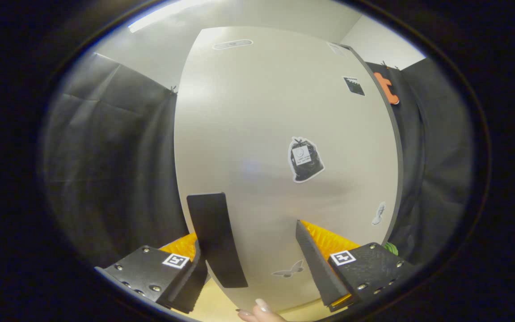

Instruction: Open the shoe cabinet door, grab the shoes and put them into the shoe cabinet, then close the shoe cabinet door.

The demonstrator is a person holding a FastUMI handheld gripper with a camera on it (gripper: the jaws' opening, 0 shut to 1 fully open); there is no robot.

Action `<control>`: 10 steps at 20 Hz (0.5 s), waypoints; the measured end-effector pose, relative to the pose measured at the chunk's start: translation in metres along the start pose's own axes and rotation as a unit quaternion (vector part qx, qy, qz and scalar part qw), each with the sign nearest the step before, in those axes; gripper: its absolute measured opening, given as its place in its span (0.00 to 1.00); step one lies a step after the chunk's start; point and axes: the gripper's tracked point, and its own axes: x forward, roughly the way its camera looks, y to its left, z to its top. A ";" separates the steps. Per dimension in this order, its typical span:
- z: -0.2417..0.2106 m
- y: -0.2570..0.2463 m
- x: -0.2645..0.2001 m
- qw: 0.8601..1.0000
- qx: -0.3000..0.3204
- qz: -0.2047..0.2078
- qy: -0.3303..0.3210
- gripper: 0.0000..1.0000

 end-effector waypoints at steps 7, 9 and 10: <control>0.002 0.005 0.010 0.999 -0.009 -0.041 -0.008 0.99; 0.002 0.006 0.009 0.999 -0.006 -0.045 -0.009 1.00; 0.003 0.008 0.009 0.999 -0.006 -0.042 -0.011 1.00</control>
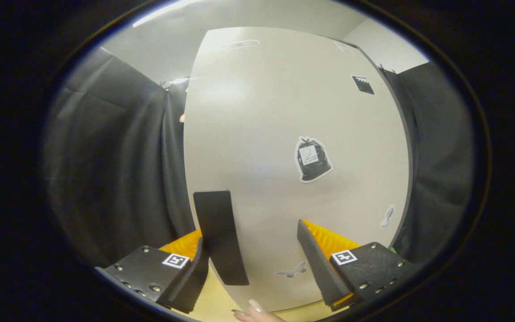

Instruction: Open the shoe cabinet door, grab the shoes and put them into the shoe cabinet, then close the shoe cabinet door.

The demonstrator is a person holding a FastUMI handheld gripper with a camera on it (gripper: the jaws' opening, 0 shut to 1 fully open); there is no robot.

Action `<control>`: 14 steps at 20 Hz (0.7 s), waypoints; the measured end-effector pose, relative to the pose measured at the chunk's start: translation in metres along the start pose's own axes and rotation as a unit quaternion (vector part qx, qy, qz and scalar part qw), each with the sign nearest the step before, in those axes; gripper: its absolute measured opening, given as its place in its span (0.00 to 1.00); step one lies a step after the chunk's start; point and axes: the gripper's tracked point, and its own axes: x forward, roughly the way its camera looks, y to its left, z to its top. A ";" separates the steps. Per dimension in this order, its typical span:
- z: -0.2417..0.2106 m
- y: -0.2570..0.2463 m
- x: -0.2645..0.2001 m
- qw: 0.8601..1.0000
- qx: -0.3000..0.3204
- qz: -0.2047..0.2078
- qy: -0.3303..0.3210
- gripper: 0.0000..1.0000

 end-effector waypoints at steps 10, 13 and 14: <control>-0.004 0.002 0.008 1.000 -0.011 -0.021 -0.008 1.00; -0.004 0.003 0.010 1.000 -0.014 -0.023 -0.009 1.00; -0.005 0.003 0.009 1.000 -0.015 -0.023 -0.010 1.00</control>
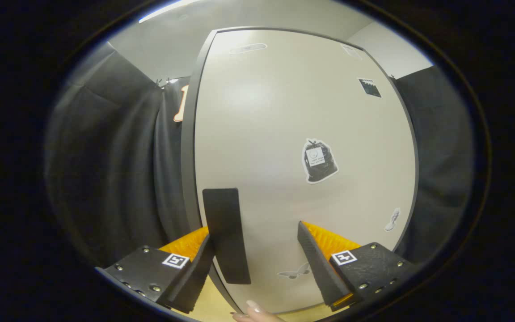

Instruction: Open the shoe cabinet door, grab the shoes and put them into the shoe cabinet, then close the shoe cabinet door.

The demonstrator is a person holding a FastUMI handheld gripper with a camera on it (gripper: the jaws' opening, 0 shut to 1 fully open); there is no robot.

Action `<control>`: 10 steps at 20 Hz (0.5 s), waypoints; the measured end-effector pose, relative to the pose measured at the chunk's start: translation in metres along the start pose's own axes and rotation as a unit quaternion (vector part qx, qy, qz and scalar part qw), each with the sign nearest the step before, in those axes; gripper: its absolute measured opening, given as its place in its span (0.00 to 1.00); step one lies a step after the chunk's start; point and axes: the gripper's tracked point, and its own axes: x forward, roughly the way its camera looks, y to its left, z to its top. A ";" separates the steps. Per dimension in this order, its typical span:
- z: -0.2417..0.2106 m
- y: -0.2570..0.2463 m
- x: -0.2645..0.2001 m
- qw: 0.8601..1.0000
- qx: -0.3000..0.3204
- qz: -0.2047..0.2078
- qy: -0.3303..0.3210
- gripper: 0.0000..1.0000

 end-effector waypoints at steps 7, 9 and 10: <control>-0.003 0.004 0.000 1.000 -0.005 0.010 0.001 1.00; -0.012 0.004 -0.005 1.000 -0.009 0.016 0.017 0.99; -0.013 0.004 -0.008 1.000 -0.009 0.019 0.020 0.99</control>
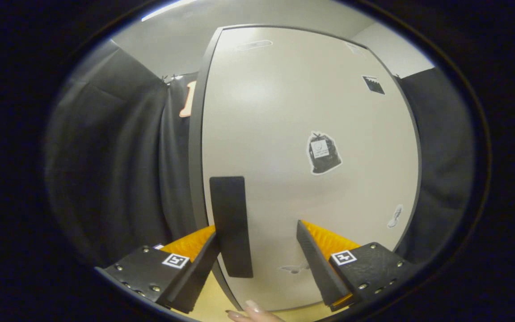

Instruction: Open the shoe cabinet door, grab the shoes and put them into the shoe cabinet, then close the shoe cabinet door.

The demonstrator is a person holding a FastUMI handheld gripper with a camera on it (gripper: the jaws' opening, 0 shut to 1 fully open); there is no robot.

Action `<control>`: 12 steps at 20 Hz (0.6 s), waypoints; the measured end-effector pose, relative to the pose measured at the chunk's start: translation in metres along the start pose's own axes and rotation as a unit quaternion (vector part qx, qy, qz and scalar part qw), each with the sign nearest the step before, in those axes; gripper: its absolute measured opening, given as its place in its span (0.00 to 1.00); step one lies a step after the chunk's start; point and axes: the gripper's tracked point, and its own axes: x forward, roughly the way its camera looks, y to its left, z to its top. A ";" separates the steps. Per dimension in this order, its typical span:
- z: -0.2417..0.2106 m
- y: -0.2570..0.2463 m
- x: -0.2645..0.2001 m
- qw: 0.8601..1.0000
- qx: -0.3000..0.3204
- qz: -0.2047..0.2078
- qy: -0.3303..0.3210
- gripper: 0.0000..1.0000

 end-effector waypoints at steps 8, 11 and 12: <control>0.019 -0.024 -0.052 0.999 0.010 0.010 -0.028 0.99; 0.023 -0.064 -0.076 0.999 0.006 -0.008 -0.033 0.99; 0.025 -0.083 -0.083 0.999 0.008 -0.016 -0.036 0.99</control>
